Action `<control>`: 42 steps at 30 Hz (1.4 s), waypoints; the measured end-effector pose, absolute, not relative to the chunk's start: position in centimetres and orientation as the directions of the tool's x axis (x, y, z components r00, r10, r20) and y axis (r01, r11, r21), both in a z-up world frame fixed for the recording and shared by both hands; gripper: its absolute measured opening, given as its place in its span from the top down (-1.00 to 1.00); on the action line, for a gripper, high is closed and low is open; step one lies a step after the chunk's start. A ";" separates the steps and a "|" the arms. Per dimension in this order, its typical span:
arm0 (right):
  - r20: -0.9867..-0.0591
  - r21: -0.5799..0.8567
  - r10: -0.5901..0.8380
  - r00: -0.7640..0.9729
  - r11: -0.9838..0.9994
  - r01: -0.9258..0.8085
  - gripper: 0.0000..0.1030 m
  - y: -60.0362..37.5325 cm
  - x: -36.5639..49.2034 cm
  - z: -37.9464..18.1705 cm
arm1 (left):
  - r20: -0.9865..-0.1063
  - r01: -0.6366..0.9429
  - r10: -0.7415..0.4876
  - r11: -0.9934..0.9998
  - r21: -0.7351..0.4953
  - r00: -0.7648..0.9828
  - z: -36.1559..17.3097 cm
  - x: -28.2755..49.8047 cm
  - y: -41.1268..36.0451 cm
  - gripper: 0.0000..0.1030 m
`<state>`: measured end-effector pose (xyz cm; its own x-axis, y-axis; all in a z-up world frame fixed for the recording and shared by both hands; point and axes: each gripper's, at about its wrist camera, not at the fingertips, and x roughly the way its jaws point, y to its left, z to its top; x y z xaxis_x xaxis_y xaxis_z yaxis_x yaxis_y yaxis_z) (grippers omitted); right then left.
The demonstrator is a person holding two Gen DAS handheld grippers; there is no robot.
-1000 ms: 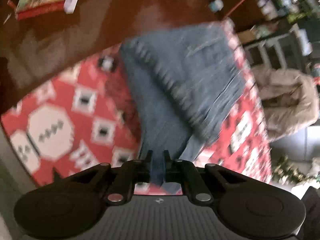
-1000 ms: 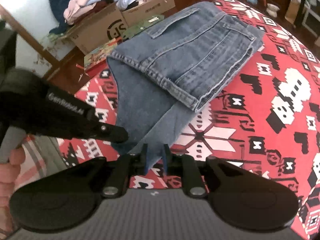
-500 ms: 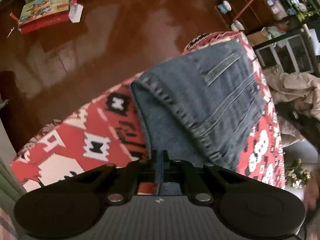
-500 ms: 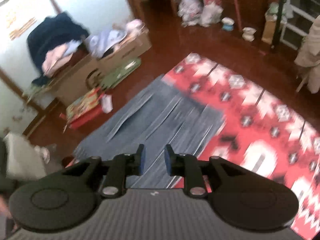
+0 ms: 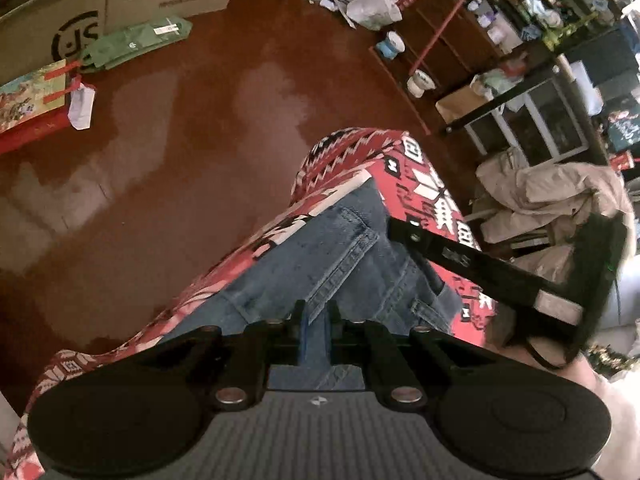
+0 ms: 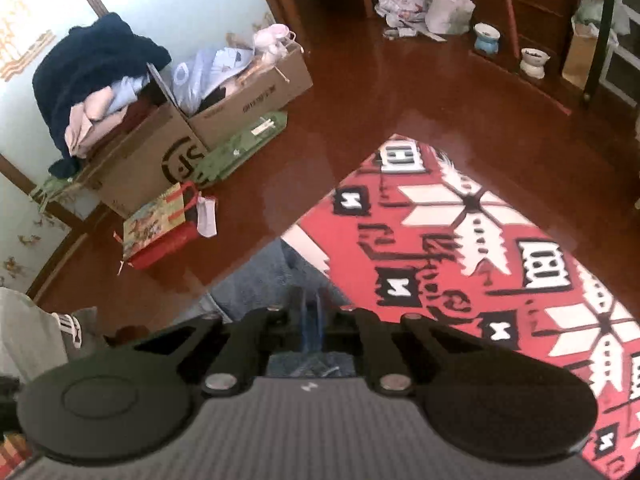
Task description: Fold clothes
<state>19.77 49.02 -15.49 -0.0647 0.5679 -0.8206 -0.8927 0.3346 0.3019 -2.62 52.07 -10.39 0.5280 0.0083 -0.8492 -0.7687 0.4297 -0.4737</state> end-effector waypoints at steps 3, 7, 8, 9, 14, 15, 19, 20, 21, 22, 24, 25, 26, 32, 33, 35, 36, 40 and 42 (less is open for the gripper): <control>-0.842 0.233 0.540 -0.009 0.348 -0.908 0.96 47.6 20.3 -15.8 | -0.864 -0.778 -0.003 0.432 -0.456 0.504 -11.3 -1.9 51.6 0.88; -0.865 0.196 0.502 0.031 0.393 -0.899 0.86 45.2 21.5 -15.7 | -0.868 -0.779 -0.021 0.431 -0.456 0.496 -11.7 -2.2 50.8 0.88; -0.861 0.185 0.507 0.046 0.395 -0.900 0.85 44.5 21.6 -15.3 | -0.869 -0.773 -0.018 0.447 -0.450 0.495 -11.5 -2.1 50.6 0.88; -0.853 0.177 0.518 0.060 0.395 -0.902 0.85 44.0 21.4 -14.8 | -0.869 -0.767 -0.015 0.464 -0.443 0.494 -11.2 -1.9 50.4 0.88; -0.832 0.211 0.554 0.008 0.330 -0.920 0.83 43.9 19.2 -13.6 | -0.874 -0.729 -0.020 0.544 -0.416 0.485 -10.6 -1.2 49.4 0.88; -0.839 0.202 0.545 0.011 0.330 -0.922 0.83 44.1 18.9 -13.8 | -0.876 -0.722 -0.024 0.556 -0.412 0.481 -10.8 -1.1 49.2 0.88; -0.860 0.158 0.507 0.055 0.368 -0.917 0.88 44.3 18.7 -15.0 | -0.882 -0.705 -0.025 0.590 -0.393 0.471 -11.2 -1.1 48.6 0.88; -0.859 0.154 0.509 0.062 0.371 -0.916 0.89 44.1 18.8 -15.2 | -0.881 -0.705 -0.025 0.590 -0.394 0.472 -11.3 -1.3 48.6 0.88; -0.856 0.140 0.511 0.076 0.371 -0.918 0.90 43.8 18.7 -15.0 | -0.880 -0.703 -0.024 0.591 -0.395 0.474 -11.3 -1.4 48.4 0.88; -0.853 0.123 0.513 0.093 0.372 -0.920 0.97 43.5 18.6 -14.8 | -0.879 -0.702 -0.023 0.592 -0.396 0.477 -11.2 -1.5 48.3 0.88; -0.846 0.088 0.517 0.127 0.372 -0.924 0.92 42.8 18.4 -14.2 | -0.877 -0.701 -0.018 0.594 -0.395 0.479 -11.1 -1.7 48.1 0.73; -0.844 0.080 0.518 0.142 0.383 -0.920 0.77 42.3 18.4 -13.8 | -0.877 -0.702 -0.013 0.594 -0.393 0.480 -11.0 -1.8 47.9 0.60; -0.842 0.076 0.517 0.155 0.398 -0.914 0.70 41.7 18.5 -13.4 | -0.877 -0.705 -0.003 0.595 -0.387 0.480 -10.7 -2.0 47.8 0.53; -0.810 0.099 0.554 0.194 0.455 -0.885 0.45 37.5 16.9 -9.9 | -0.848 -0.628 0.049 0.695 -0.350 0.527 -8.4 -2.7 45.4 0.18; -0.806 0.097 0.557 0.201 0.460 -0.883 0.44 36.8 16.4 -9.3 | -0.842 -0.616 0.060 0.710 -0.341 0.536 -8.0 -3.0 44.9 0.12; -0.800 0.101 0.561 0.210 0.471 -0.876 0.31 35.4 15.1 -8.4 | -0.829 -0.611 0.093 0.721 -0.326 0.551 -7.6 -3.7 44.1 0.00; -0.800 0.112 0.564 0.205 0.475 -0.873 0.27 34.7 14.4 -8.2 | -0.821 -0.610 0.108 0.725 -0.321 0.561 -7.5 -4.1 43.7 -0.13; -0.787 0.127 0.583 0.201 0.472 -0.872 -0.04 32.3 11.4 -8.0 | -0.805 -0.617 0.143 0.722 -0.313 0.576 -7.9 -5.8 42.2 -0.19; -0.776 0.135 0.598 0.201 0.468 -0.873 -0.17 31.3 10.3 -8.2 | -0.797 -0.626 0.166 0.717 -0.307 0.581 -8.2 -6.7 41.6 -0.22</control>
